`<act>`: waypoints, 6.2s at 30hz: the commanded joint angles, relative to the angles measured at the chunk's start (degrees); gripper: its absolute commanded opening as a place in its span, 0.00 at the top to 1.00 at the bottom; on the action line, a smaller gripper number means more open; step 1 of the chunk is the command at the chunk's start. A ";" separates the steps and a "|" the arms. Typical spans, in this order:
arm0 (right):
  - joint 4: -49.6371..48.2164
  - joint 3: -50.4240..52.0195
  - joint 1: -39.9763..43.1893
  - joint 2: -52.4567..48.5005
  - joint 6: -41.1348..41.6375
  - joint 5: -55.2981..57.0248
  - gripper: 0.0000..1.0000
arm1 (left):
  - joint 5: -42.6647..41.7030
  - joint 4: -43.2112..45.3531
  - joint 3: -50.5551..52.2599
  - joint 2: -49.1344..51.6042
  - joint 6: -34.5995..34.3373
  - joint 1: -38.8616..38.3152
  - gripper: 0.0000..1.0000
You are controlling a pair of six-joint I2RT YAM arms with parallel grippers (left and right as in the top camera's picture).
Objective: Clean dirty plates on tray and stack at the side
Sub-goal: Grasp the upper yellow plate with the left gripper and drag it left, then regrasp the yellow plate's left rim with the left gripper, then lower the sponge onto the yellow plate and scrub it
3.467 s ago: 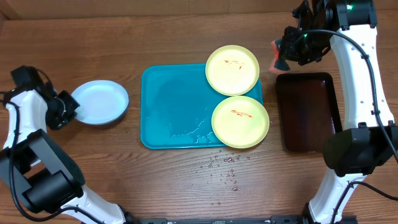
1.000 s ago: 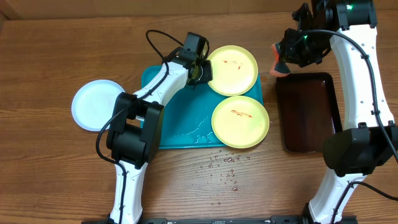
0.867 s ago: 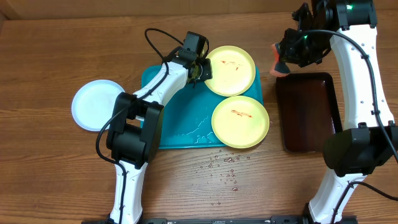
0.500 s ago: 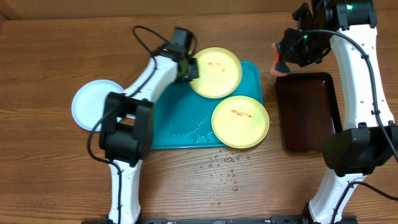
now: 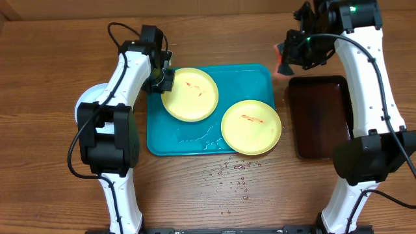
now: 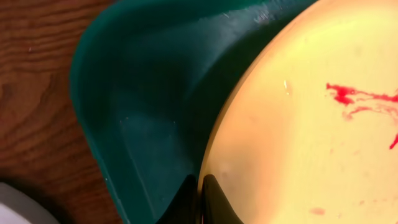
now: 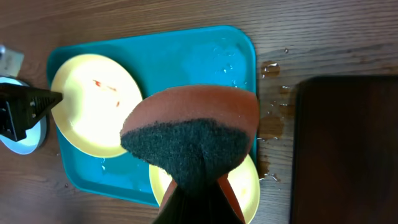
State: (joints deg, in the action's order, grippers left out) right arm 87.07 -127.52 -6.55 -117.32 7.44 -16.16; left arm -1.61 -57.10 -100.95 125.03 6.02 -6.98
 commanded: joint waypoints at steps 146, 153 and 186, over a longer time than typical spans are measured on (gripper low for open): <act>-24.06 -0.70 -31.30 -30.42 -0.22 -8.37 0.96 | -7.43 17.31 32.85 -16.68 -27.21 1.03 0.96; -16.87 -0.72 -33.59 -30.56 -0.50 -9.40 0.96 | -7.43 17.31 32.85 -16.68 -27.23 1.03 0.96; -26.10 -0.81 -27.32 -30.36 6.01 -10.32 0.96 | -8.59 18.93 32.76 -16.72 -26.88 1.03 0.96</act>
State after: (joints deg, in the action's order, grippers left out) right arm 60.05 -128.84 -32.86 -146.34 14.90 -20.27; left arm -9.87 -38.79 -68.38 108.18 -22.28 -5.85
